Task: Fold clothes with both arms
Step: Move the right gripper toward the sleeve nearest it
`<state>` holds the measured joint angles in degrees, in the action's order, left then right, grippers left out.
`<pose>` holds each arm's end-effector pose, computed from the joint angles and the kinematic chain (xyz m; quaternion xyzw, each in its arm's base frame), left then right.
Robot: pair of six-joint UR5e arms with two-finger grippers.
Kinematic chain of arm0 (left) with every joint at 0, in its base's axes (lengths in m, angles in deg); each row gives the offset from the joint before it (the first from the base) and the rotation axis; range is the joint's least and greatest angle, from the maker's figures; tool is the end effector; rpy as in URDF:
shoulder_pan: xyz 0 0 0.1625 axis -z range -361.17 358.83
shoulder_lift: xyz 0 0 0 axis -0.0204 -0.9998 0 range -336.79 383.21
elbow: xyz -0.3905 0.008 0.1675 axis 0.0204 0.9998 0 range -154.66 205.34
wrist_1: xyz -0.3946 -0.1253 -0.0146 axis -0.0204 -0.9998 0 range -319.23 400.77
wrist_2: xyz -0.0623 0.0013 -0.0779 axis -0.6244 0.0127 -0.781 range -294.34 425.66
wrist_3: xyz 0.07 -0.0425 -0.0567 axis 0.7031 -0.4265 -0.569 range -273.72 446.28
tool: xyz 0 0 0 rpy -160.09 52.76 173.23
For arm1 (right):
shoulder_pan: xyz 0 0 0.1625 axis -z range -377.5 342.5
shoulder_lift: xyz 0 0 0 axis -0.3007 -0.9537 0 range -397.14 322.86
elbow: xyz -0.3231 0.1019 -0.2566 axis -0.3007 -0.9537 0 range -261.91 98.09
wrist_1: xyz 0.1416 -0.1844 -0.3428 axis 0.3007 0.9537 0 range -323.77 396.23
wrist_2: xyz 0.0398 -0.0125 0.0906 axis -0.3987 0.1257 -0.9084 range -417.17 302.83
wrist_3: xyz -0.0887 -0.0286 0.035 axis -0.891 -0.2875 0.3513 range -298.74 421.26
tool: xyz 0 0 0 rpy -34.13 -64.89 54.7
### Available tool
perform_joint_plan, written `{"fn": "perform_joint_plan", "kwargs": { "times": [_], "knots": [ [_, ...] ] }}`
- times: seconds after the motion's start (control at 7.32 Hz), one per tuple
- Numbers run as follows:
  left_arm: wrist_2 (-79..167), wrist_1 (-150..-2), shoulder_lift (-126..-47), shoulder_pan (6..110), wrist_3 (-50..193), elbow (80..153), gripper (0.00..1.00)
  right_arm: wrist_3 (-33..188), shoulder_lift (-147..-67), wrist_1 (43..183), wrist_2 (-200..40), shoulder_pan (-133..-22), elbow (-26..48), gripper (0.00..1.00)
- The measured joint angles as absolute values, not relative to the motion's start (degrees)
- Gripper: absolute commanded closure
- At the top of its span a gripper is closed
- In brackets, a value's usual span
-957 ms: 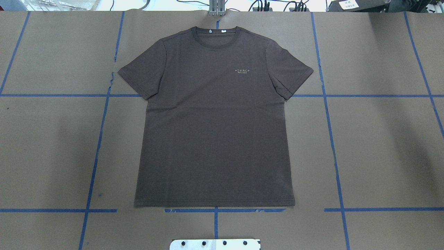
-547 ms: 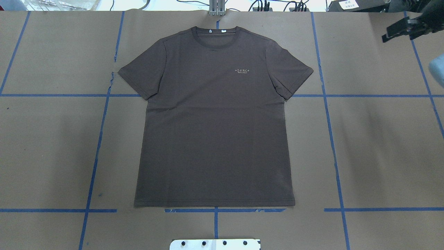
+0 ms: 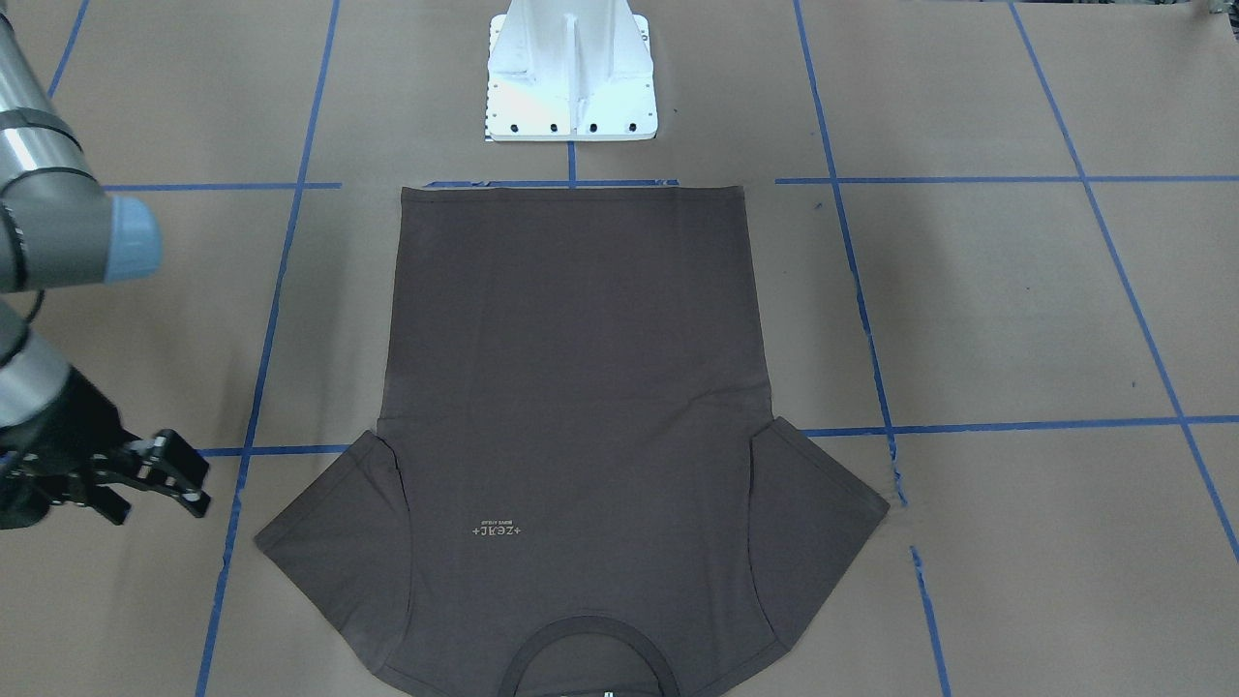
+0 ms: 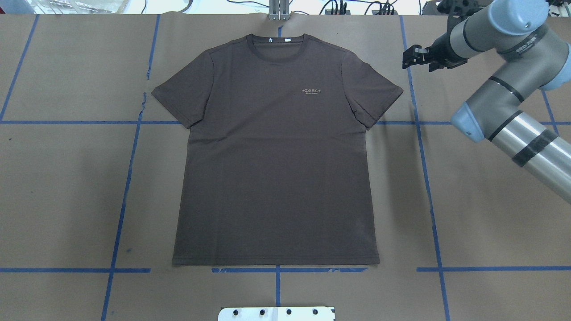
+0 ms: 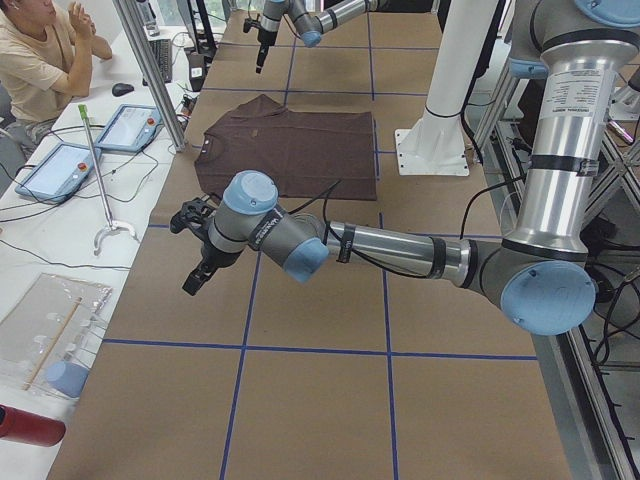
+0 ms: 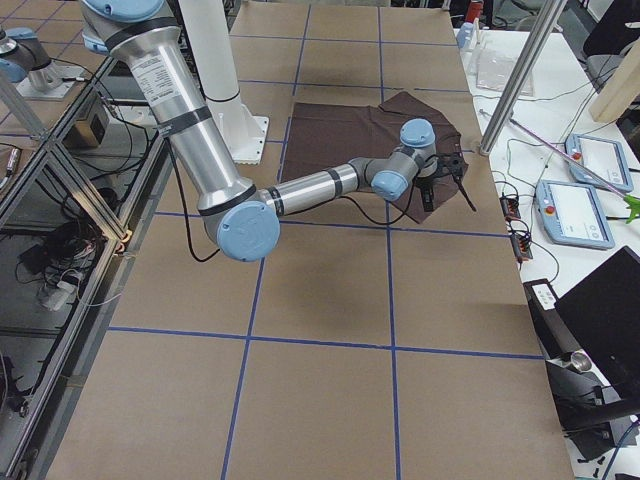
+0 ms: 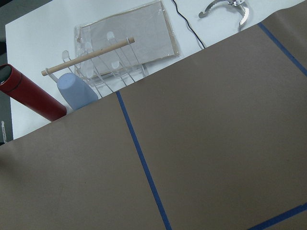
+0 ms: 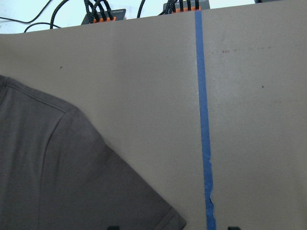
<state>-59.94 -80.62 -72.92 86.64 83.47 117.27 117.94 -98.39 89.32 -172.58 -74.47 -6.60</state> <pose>-0.0537 -0.5647 0.5292 0.3085 0.3015 0.0984 0.8968 -0.3152 -0.6509 0.4189 0.1576 -0.4368 0.0878 0.8813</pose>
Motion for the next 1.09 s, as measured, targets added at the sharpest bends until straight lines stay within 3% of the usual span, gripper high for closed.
{"fn": "perform_joint_plan", "kwargs": {
  "times": [0.68, 1.09],
  "knots": [
    [-59.9, -80.7, -72.9, 86.6, 83.6, 117.3, 0.0, 119.1, -94.7, 85.0, -168.6, -70.4, -16.0, 0.35],
    [-59.9, -80.7, -72.9, 86.6, 83.6, 117.3, 0.0, 119.0, -94.4, 84.8, -167.6, -69.2, -17.4, 0.36]
  ]
}}
